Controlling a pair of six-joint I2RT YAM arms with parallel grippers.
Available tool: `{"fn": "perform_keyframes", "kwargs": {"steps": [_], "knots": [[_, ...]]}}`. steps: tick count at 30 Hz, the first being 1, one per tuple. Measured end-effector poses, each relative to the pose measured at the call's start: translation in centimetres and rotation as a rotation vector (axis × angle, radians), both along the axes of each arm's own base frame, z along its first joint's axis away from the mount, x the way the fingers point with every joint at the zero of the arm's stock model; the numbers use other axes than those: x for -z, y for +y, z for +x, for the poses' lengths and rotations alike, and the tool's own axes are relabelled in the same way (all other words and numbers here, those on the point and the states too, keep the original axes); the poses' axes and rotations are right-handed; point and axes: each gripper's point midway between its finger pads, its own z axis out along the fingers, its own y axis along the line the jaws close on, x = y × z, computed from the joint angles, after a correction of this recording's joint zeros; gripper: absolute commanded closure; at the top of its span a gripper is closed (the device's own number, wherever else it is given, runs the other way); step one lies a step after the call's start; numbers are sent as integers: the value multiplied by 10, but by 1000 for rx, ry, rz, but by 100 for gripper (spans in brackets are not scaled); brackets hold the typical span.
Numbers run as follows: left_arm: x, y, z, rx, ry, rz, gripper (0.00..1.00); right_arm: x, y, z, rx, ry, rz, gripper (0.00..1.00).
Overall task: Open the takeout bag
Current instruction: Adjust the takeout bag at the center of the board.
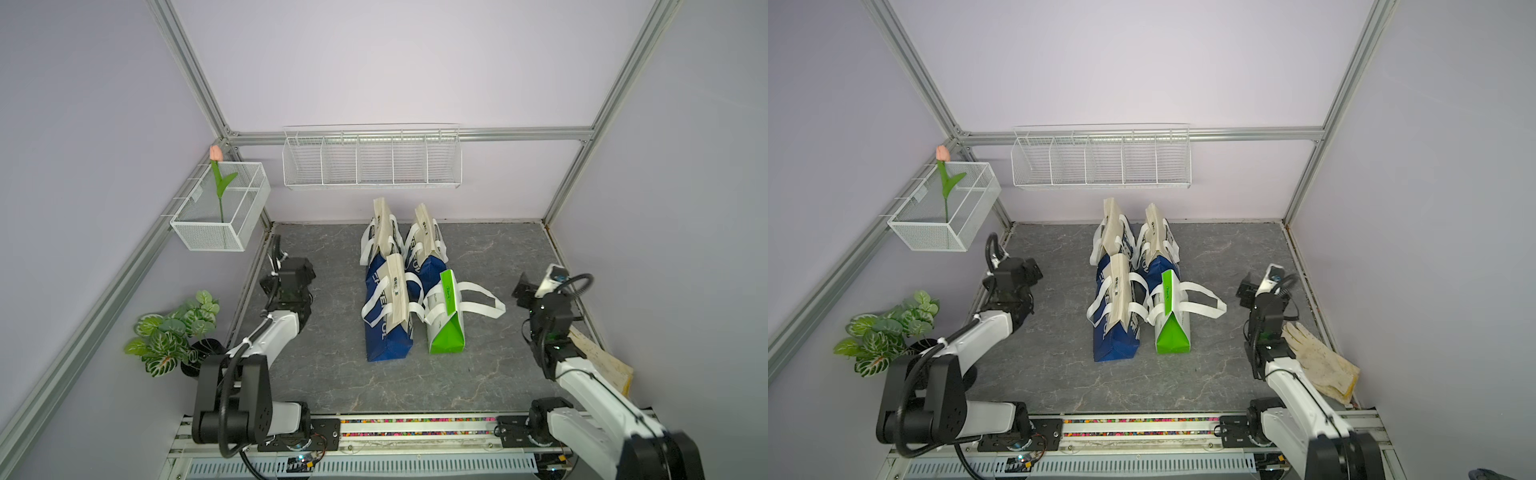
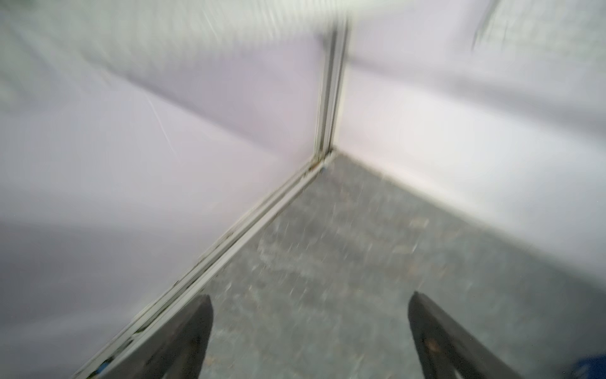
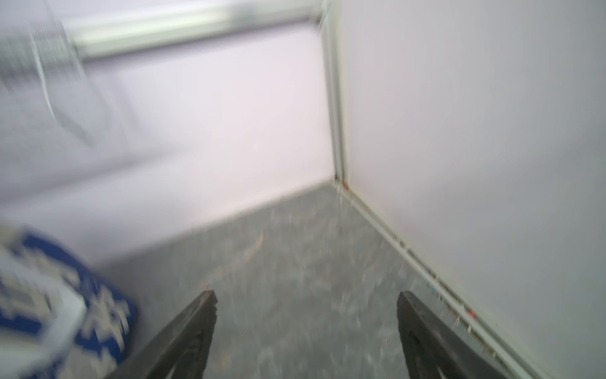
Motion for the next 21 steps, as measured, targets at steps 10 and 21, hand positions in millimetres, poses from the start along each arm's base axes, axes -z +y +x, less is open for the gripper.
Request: {"fn": "perform_keyframes", "kwargs": {"steps": [10, 21], "knots": [[-58, -152, -88, 496, 39, -191, 20, -16, -2, 11, 49, 543, 157, 12], [-75, -265, -158, 1025, 199, -261, 25, -61, 127, -20, -323, 837, -8, 4]]}}
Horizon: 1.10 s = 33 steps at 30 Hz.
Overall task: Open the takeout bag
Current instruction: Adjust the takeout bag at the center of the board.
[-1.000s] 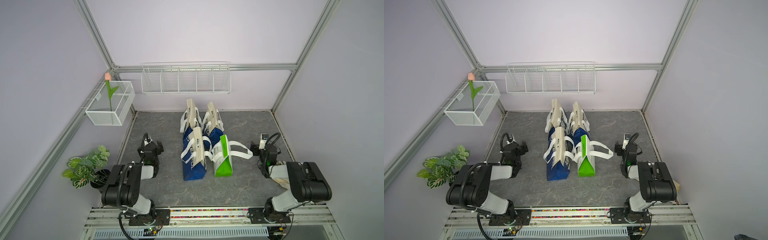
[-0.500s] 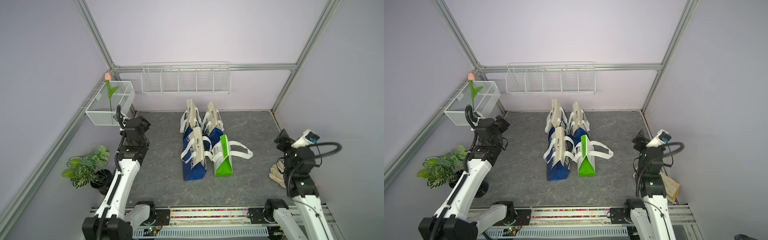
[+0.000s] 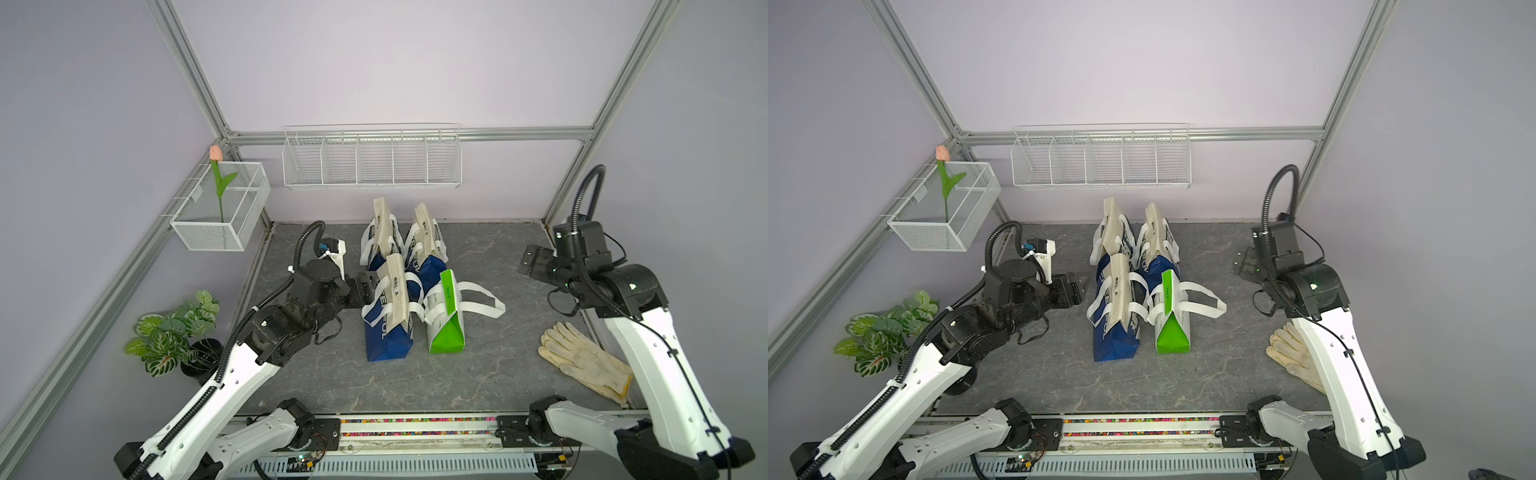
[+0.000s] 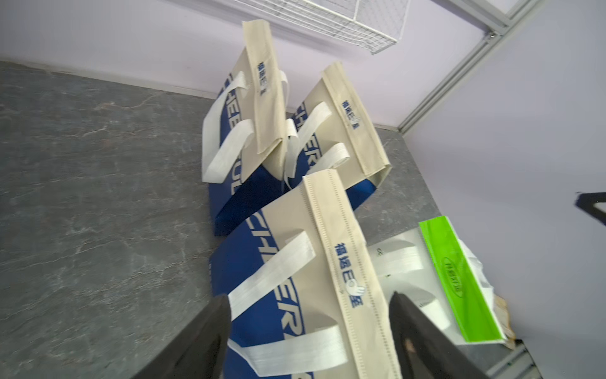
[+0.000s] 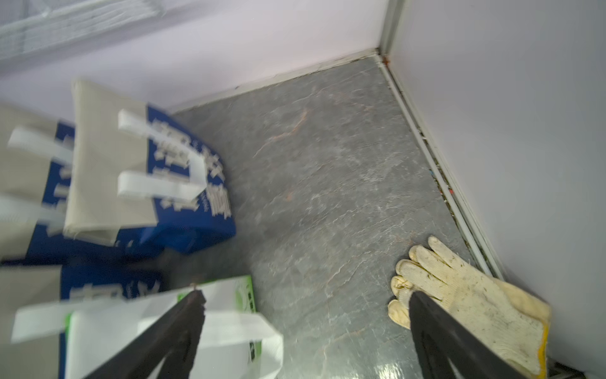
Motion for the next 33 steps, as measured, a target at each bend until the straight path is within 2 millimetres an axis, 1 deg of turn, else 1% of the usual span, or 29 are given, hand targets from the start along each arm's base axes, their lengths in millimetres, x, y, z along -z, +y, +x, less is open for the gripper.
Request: {"fn": "perform_keyframes", "kwargs": {"steps": [2, 3, 4, 6, 7, 9, 11, 13, 16, 18, 20, 22, 23, 24, 25, 28, 32, 33], "knots": [[-9, -12, -3, 51, 4, -23, 26, 2, 33, -12, -93, 35, -22, 8], [-10, -20, -5, 79, 10, -28, 26, 4, 50, -20, -139, 56, -41, 12], [-10, -28, -7, 104, 18, -27, 27, 8, 65, -26, -173, 75, -59, 19], [-7, -45, -12, 157, 41, -21, 28, 15, 87, -33, -216, 109, -95, 29], [-6, -55, -15, 181, 52, -17, 28, 21, 98, -36, -231, 126, -110, 31], [-3, -72, -21, 222, 76, -11, 29, 32, 110, -38, -248, 155, -135, 36], [-1, -85, -26, 251, 98, -10, 30, 39, 117, -38, -257, 170, -136, 37], [-1, -95, -29, 272, 120, -24, 32, 45, 119, -39, -265, 182, -124, 39], [0, -101, -28, 267, 146, -39, 37, 54, 121, -37, -280, 192, -71, 41], [1, -104, -26, 262, 156, -47, 38, 60, 123, -36, -294, 201, -27, 44], [3, -108, -23, 259, 164, -47, 39, 64, 124, -36, -310, 209, -5, 51], [4, -113, -18, 255, 171, -42, 41, 63, 128, -34, -320, 206, 12, 51], [2, -117, -15, 253, 171, -40, 42, 63, 131, -34, -328, 206, 21, 46], [0, -120, -12, 251, 168, -42, 43, 63, 134, -34, -333, 206, 31, 32], [-1, -123, -9, 248, 166, -41, 43, 63, 136, -33, -337, 206, 34, 26], [2, -125, -7, 243, 171, -33, 44, 65, 140, -32, -352, 211, 35, 22], [2, -123, -2, 222, 182, -49, 48, 66, 144, -31, -370, 212, 33, 41], [2, -122, 1, 213, 184, -58, 49, 67, 145, -31, -374, 214, 33, 41]]}}
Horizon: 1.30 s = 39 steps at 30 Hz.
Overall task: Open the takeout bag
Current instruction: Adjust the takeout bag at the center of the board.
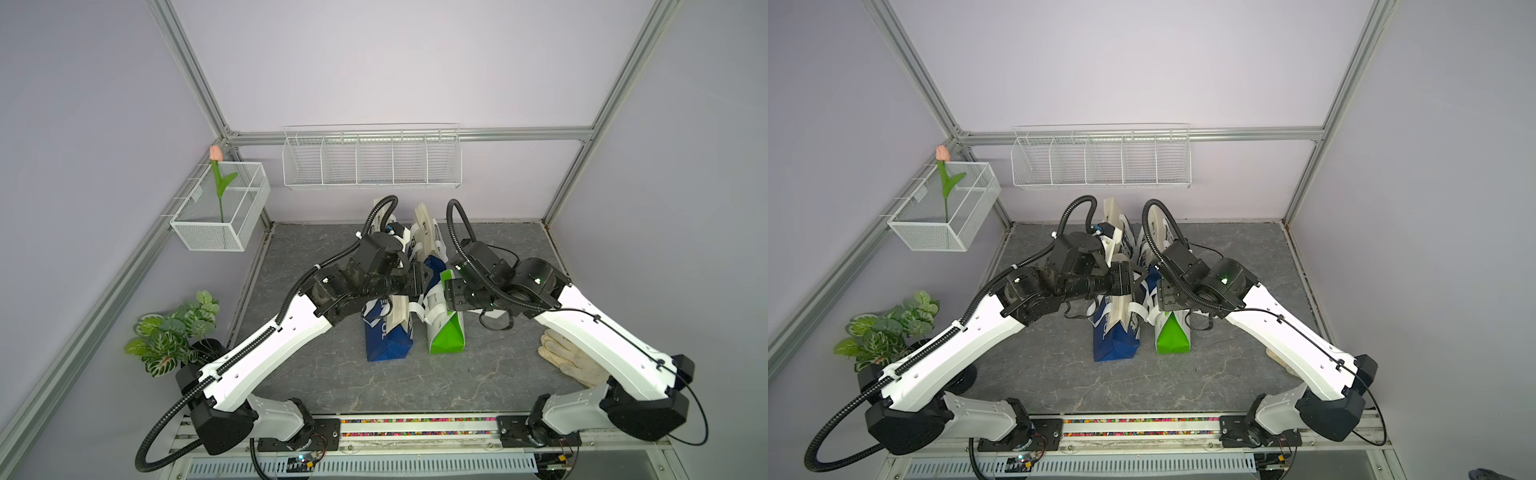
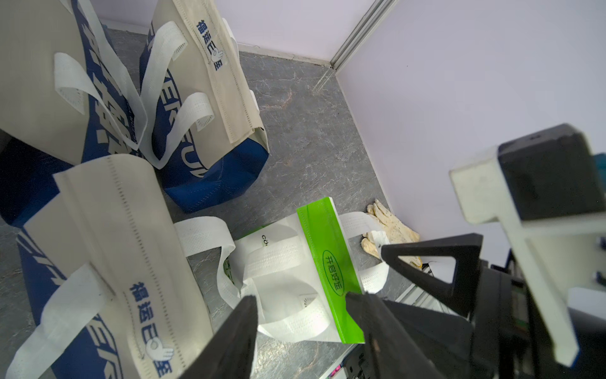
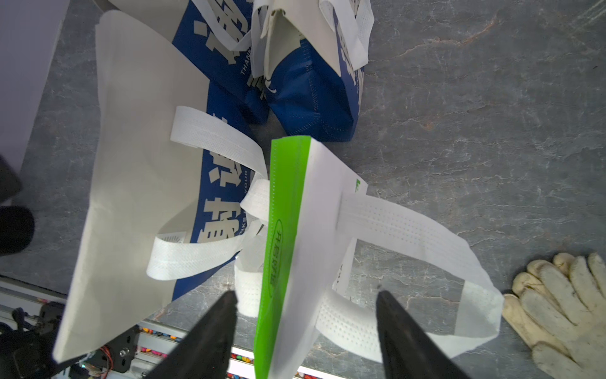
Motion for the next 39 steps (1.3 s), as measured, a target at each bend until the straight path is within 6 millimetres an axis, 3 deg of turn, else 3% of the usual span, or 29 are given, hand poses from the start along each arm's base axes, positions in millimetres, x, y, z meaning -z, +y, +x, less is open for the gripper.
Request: {"fn": "perform_keyframes", "kwargs": {"steps": [6, 12, 16, 19, 30, 32, 34, 39], "knots": [[13, 6, 10, -37, 32, -8, 52, 6, -3, 1, 15, 5, -27, 35], [16, 4, 8, -26, 47, -15, 53, 35, -14, -5, 30, 7, -89, 35], [13, 1, 8, -16, 43, -31, 55, 38, -21, -9, 29, 22, -49, 64], [11, -1, 7, -11, 46, -43, 56, 35, -26, -4, 39, 29, -20, 77], [5, -4, 10, 4, 54, -87, 57, 17, -50, 24, -45, 59, 46, 84], [3, -6, 12, 9, 56, -105, 57, 10, -49, 29, -79, 48, 42, 85], [0, -11, 12, 21, 59, -129, 57, 5, -46, 30, -124, 38, 44, 93], [-2, -26, 14, 53, 74, -184, 57, 7, -37, 24, -197, 55, 67, 93]]}}
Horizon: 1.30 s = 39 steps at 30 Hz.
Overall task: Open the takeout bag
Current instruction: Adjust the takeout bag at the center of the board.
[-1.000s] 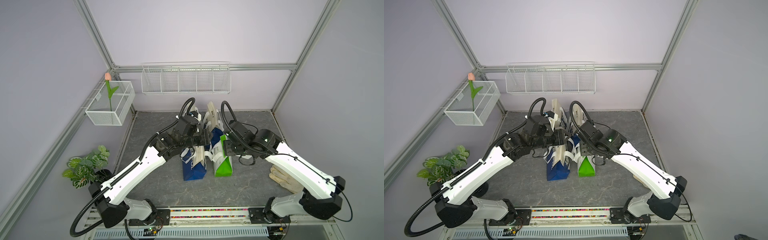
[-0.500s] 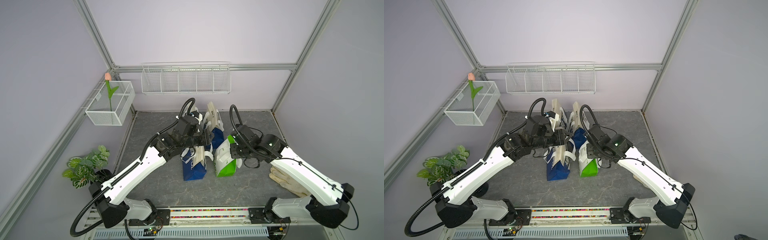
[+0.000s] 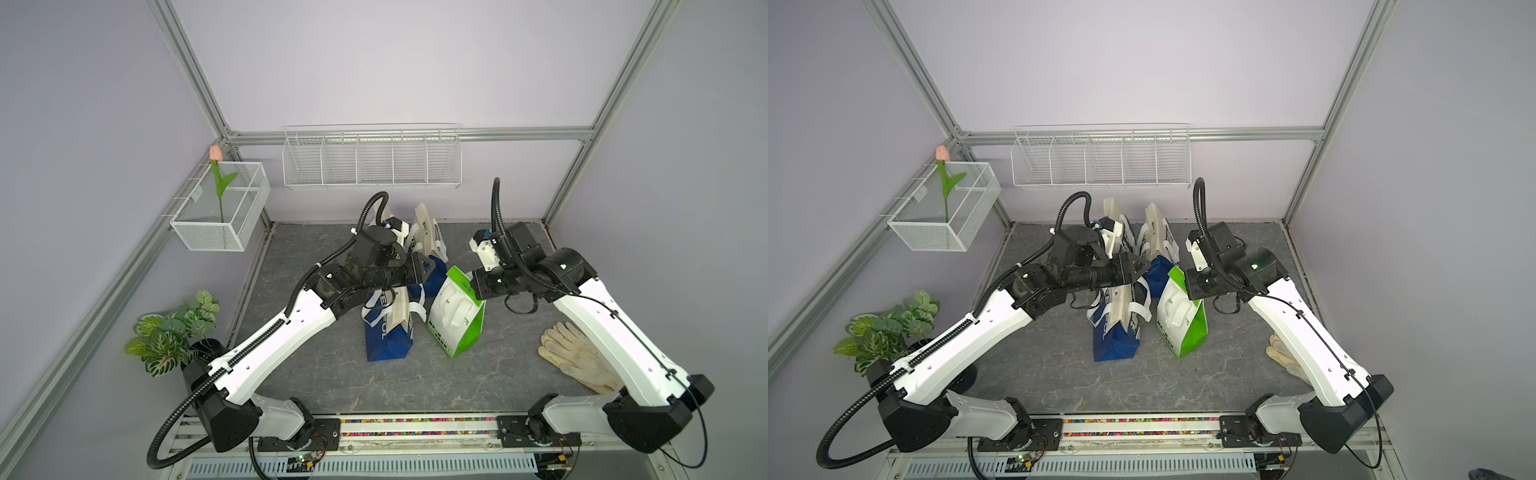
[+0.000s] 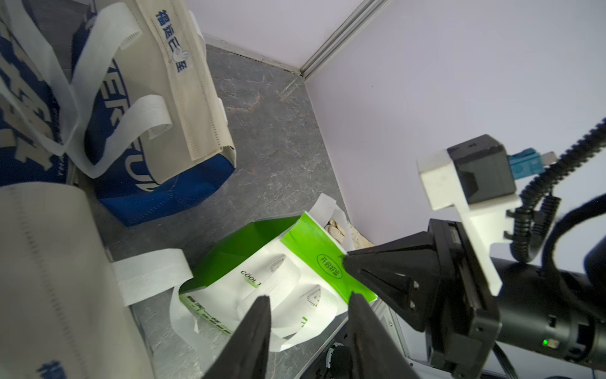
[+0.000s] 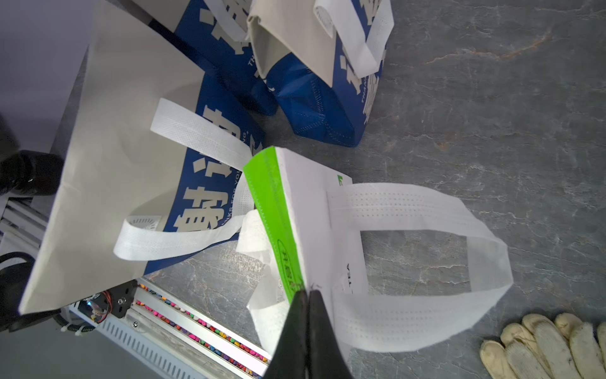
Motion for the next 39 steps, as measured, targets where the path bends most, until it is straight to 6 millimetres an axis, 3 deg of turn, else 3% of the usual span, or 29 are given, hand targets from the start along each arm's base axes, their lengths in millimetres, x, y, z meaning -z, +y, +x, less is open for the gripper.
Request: {"fn": "perform_keyframes", "kwargs": {"steps": [2, 6, 8, 10, 13, 17, 19, 21, 27, 33, 36, 39], "knots": [[5, -5, 0, 13, 13, -17, 53, 2, 2, -1, -8, 6, 8, 90], [18, -14, -6, 40, 46, -23, 41, 6, 3, -4, -16, 19, 13, 59], [23, -19, -12, 61, 54, -19, 38, 9, 2, -6, -17, 27, 13, 53], [25, -21, -17, 70, 61, -16, 30, 11, 2, -8, -11, 38, 15, 54], [27, -20, -17, 63, 62, -6, 18, 13, 1, -9, 1, 46, 19, 64], [29, -18, -15, 51, 60, 6, 29, 14, -1, -12, 12, 49, 24, 84], [29, -18, -15, 47, 64, 3, 38, 12, -3, -12, 19, 45, 26, 90], [29, -18, -15, 43, 65, 1, 39, 11, -5, -11, 31, 44, 23, 93], [20, -22, -15, 46, 73, -45, 40, -6, -19, 1, 90, 22, 59, 93], [10, -26, -13, 54, 79, -101, 42, -35, -17, 10, 92, -28, 122, 93], [4, -29, -11, 56, 81, -134, 44, -29, -14, 13, 92, -24, 131, 86], [2, -33, -7, 57, 86, -165, 46, -8, -12, 11, 97, 15, 142, 73]]}}
